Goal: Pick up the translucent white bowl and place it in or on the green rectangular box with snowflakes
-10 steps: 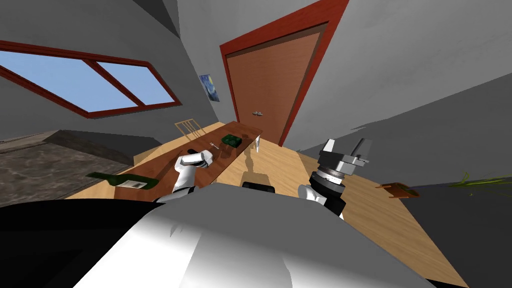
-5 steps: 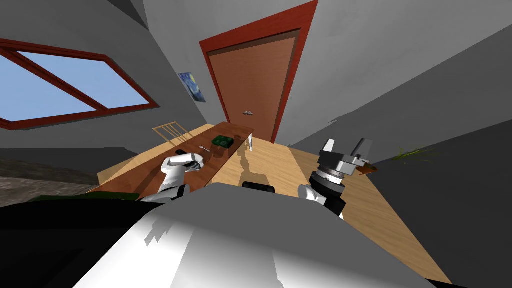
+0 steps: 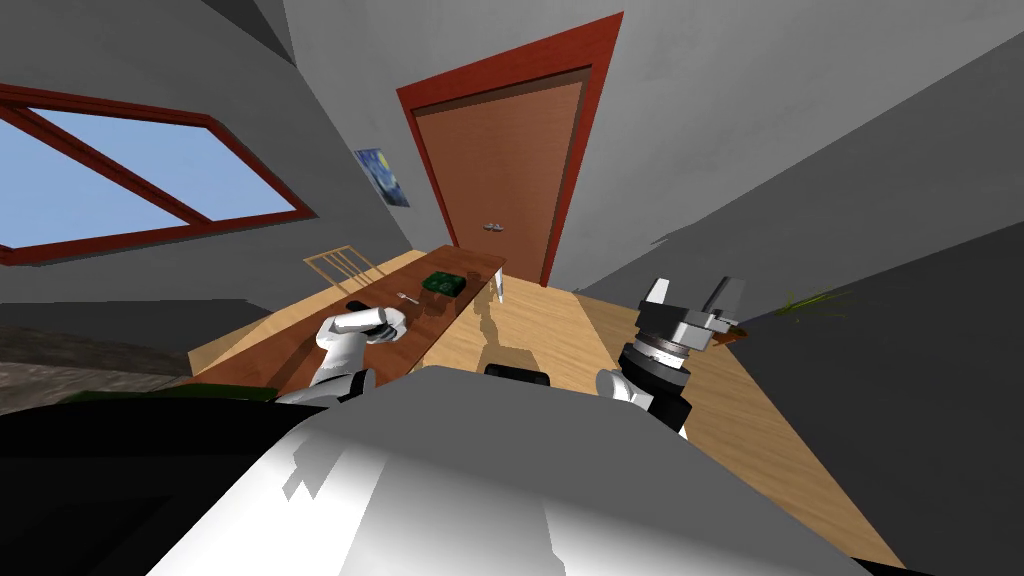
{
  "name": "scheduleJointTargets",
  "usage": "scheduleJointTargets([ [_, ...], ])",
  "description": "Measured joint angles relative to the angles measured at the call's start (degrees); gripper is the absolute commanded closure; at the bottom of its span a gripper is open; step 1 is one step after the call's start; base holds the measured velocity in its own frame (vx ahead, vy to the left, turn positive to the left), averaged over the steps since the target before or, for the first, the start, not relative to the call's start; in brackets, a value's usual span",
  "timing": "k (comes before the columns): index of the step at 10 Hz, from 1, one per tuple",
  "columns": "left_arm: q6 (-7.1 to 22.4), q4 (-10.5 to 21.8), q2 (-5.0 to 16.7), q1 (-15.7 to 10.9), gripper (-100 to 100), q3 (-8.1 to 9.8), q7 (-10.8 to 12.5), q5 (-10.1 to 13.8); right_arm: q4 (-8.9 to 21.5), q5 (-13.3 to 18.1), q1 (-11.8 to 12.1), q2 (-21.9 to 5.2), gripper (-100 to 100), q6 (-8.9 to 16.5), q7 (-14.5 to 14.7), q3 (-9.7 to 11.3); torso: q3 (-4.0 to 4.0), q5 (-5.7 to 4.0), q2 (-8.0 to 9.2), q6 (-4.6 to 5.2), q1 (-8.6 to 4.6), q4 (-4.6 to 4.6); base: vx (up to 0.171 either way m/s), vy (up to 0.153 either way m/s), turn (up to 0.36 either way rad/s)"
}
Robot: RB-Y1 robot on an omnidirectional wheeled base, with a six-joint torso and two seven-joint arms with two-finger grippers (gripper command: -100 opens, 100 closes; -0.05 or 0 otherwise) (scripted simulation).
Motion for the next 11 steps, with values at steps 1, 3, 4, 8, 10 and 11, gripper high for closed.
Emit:
scheduleJointTargets([
  [1,0.0,0.0,0.0,0.0,100,0.00,0.0,0.0,0.0,0.0,0.0,0.0,0,0.0,0.0,0.0,0.00,-0.01,-0.01,0.00,-0.01,0.00,0.000,0.000,0.000],
  [3,0.0,0.0,0.0,0.0,100,0.00,0.0,0.0,0.0,0.0,0.0,0.0,0,0.0,0.0,0.0,0.00,-0.01,-0.01,0.00,-0.02,0.00,0.034,0.019,0.198],
  [4,0.9,-2.3,-1.7,0.0,100,-0.41,-0.6,-0.9,0.0,0.0,0.0,0.0,0,0.0,0.0,0.0,-0.08,0.00,-0.13,-0.22,0.08,-0.06,0.144,0.089,0.436],
  [8,4.4,-8.3,-8.2,-1.3,100,-2.38,-4.4,-5.6,0.0,0.0,0.0,0.0,0,0.0,0.0,0.0,-0.34,0.38,-0.44,-0.11,0.62,-0.26,0.090,0.055,0.283],
  [10,6.4,-12.8,-11.7,-1.3,100,-3.20,-6.0,-7.5,0.0,0.0,0.0,0.0,0,0.0,0.0,0.0,-0.34,0.46,-0.41,-0.08,0.66,-0.28,0.078,0.033,0.288],
  [11,7.1,-15.0,-13.6,-1.4,100,-3.64,-7.1,-8.5,0.0,0.0,0.0,0.0,0,0.0,0.0,0.0,-0.36,0.43,-0.43,-0.21,0.66,-0.30,0.070,0.027,0.172],
])
